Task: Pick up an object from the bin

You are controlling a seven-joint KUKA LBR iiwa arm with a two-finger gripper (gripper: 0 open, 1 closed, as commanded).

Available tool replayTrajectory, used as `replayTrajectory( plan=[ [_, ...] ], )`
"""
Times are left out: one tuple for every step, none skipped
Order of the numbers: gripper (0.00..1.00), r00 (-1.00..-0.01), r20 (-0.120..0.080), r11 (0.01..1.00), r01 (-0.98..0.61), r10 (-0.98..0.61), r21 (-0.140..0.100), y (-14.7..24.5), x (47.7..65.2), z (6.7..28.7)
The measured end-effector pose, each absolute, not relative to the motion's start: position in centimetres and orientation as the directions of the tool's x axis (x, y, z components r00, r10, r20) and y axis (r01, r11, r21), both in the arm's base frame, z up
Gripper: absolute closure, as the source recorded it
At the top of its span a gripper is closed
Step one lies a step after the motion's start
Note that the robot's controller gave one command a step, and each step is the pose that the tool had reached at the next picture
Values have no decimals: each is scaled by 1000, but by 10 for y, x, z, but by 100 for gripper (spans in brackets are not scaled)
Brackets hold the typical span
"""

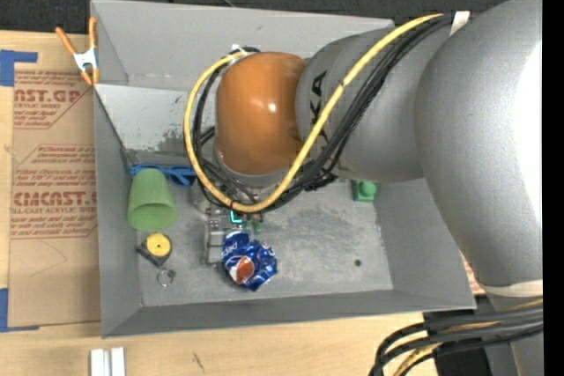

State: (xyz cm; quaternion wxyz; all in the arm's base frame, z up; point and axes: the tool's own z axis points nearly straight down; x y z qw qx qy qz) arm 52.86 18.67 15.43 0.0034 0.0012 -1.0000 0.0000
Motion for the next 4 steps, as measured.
replayTrajectory(
  plan=[
    [0, -999, 8, 1000, -31, -31, -2, 120, 509, 65],
    [0, -1000, -1, 1000, -15, -15, 1, 111, 500, 101],
    [0, -1000, 1, 1000, -17, -17, 1, 104, 494, 99],
    [0, -997, 2, 997, -72, -72, 0, 121, 501, 68]
  ],
)
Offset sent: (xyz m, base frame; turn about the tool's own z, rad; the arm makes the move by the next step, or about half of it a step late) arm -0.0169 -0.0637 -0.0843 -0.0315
